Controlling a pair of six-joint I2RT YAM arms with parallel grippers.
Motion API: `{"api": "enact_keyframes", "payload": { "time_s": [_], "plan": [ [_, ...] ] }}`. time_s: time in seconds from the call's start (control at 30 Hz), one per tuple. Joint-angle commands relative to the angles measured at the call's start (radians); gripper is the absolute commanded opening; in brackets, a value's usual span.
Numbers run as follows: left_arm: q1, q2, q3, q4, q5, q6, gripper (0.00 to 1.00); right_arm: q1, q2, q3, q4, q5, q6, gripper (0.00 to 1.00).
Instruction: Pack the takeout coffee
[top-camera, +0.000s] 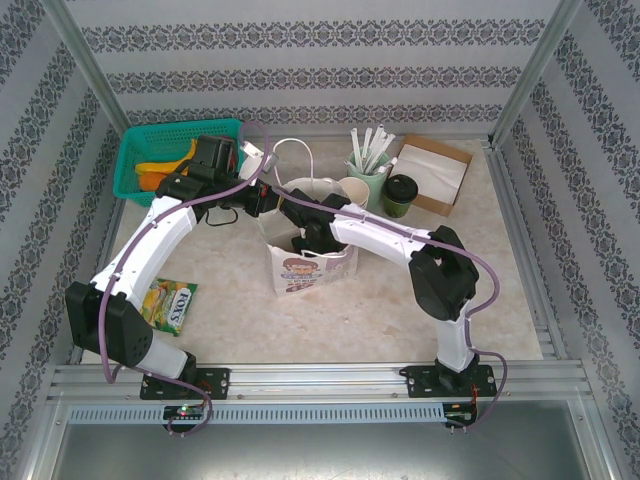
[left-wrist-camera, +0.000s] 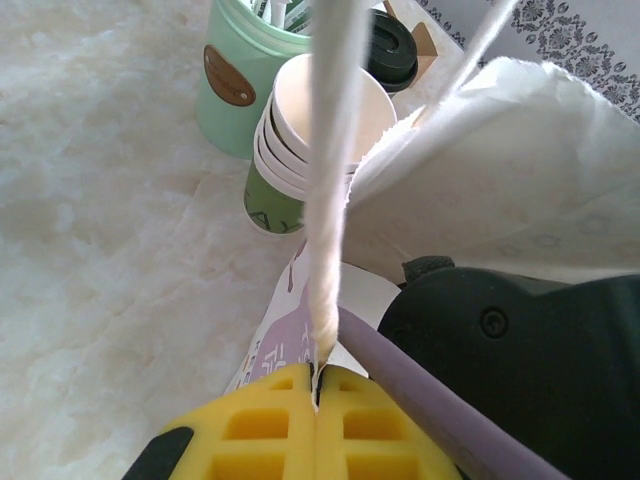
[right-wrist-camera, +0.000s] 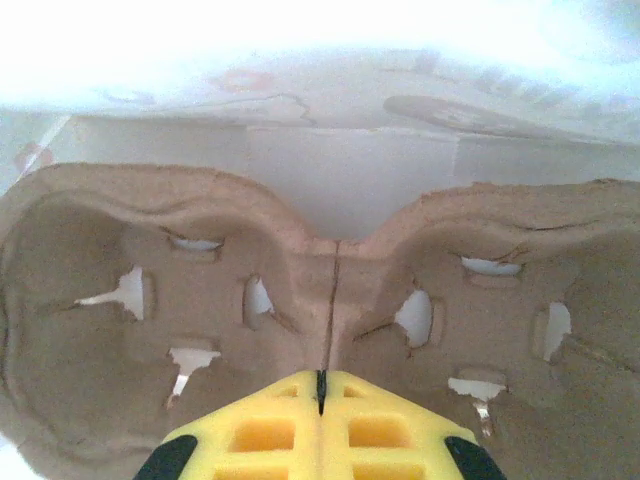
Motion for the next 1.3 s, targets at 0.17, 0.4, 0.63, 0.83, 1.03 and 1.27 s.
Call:
{"api": "enact_keyframes", "payload": {
  "time_s": [0.17,0.4,0.63,0.83,1.03,1.27],
  "plan": [
    [-0.011,-0.018,0.003,0.023,0.04,-0.001,0.03,0.006,0.031,-0.073,0.06,0.045,0.03,0.02],
    [-0.011,-0.019,0.008,0.014,0.034,0.003,0.03,0.015,-0.072,-0.039,0.065,0.016,-0.05,0.12],
    [-0.011,-0.018,0.013,-0.007,0.055,0.024,0.02,0.012,-0.194,0.01,0.07,-0.031,-0.16,0.36],
    [-0.012,-0.023,0.014,-0.017,0.084,0.037,0.01,0.011,-0.24,0.091,0.074,-0.073,-0.226,0.48],
    [-0.02,-0.027,0.017,-0.025,0.118,0.049,0.01,0.0,-0.264,0.122,0.093,-0.084,-0.248,0.55],
    [-0.039,-0.027,0.027,-0.059,0.138,0.079,0.01,0.005,-0.25,0.136,0.133,-0.091,-0.214,0.62]
  ]
}}
